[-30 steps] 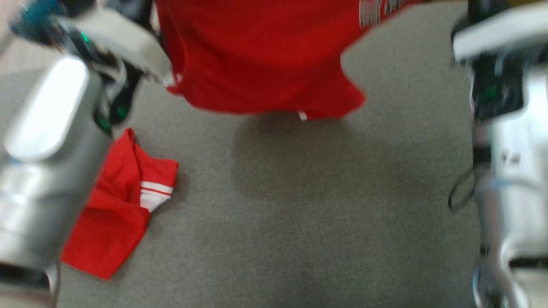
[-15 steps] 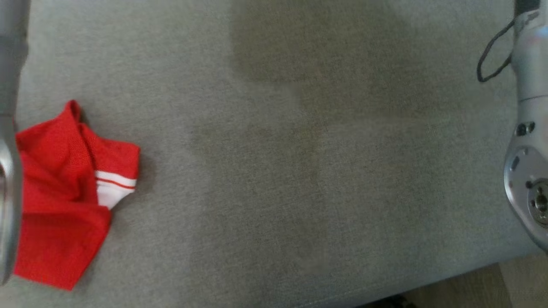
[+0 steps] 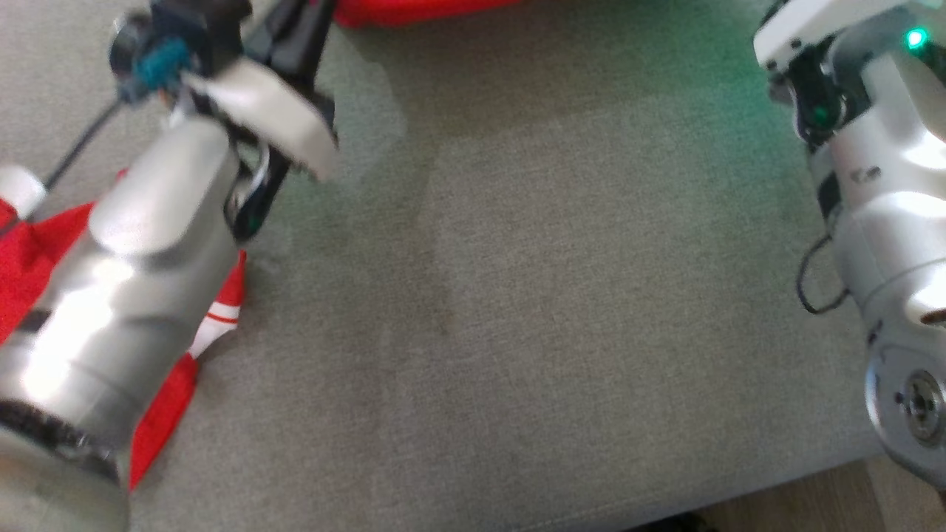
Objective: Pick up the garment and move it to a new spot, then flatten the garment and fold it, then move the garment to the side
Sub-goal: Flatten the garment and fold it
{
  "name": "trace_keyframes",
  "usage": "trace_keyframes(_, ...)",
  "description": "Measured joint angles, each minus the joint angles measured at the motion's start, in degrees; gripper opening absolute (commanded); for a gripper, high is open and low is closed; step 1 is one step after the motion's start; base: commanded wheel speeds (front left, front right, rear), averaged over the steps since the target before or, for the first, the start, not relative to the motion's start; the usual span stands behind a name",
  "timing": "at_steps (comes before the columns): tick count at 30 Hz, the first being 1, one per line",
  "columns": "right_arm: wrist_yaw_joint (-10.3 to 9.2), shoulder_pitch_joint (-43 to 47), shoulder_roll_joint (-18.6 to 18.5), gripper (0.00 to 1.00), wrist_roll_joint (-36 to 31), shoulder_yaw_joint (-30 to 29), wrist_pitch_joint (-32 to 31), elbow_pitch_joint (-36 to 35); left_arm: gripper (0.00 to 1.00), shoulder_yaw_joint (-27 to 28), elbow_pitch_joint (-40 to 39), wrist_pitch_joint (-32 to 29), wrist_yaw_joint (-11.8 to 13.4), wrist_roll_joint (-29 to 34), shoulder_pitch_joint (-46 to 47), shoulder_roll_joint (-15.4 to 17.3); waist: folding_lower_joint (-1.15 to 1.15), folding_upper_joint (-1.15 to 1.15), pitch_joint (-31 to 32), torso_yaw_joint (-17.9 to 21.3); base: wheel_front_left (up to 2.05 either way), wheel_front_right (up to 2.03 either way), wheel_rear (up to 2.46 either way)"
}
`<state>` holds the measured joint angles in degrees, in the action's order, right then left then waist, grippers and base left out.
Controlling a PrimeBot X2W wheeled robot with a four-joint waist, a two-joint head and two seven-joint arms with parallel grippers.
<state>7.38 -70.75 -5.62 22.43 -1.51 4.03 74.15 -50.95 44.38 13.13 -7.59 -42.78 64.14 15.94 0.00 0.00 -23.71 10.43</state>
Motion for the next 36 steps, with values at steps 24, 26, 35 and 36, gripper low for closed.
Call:
trace_keyframes(24, 0.01, 19.86, -10.74, 0.00, 4.64, 9.79, -25.03, -5.94, 0.00, -14.82, -14.55, 1.14, 3.09, -3.54, -20.02, 4.02, -0.01, 0.00, 12.74, -1.54, 0.00, 0.00, 0.00)
trace_keyframes(26, 0.01, 22.26, -11.74, 0.00, 5.70, 10.47, -26.24, -8.08, 0.00, -15.03, -15.79, 1.14, 3.64, -3.54, -22.20, 3.80, -0.01, 0.00, 14.15, -1.28, 0.00, 0.00, 0.00)
trace_keyframes(35, 0.01, 34.43, -17.51, 0.00, 10.48, 10.95, -31.49, -21.98, 0.00, -16.90, -24.09, 1.05, 7.30, -3.66, -31.26, 3.64, -0.01, 0.01, 20.29, 0.01, 0.00, 0.00, 0.00)
trace_keyframes(36, 0.01, 36.17, -18.41, 0.00, 10.79, 10.60, -32.25, -23.85, 0.00, -17.39, -25.20, 0.96, 7.68, -3.68, -32.08, 3.63, -0.01, 0.01, 20.83, 0.11, 0.00, 0.00, 0.00)
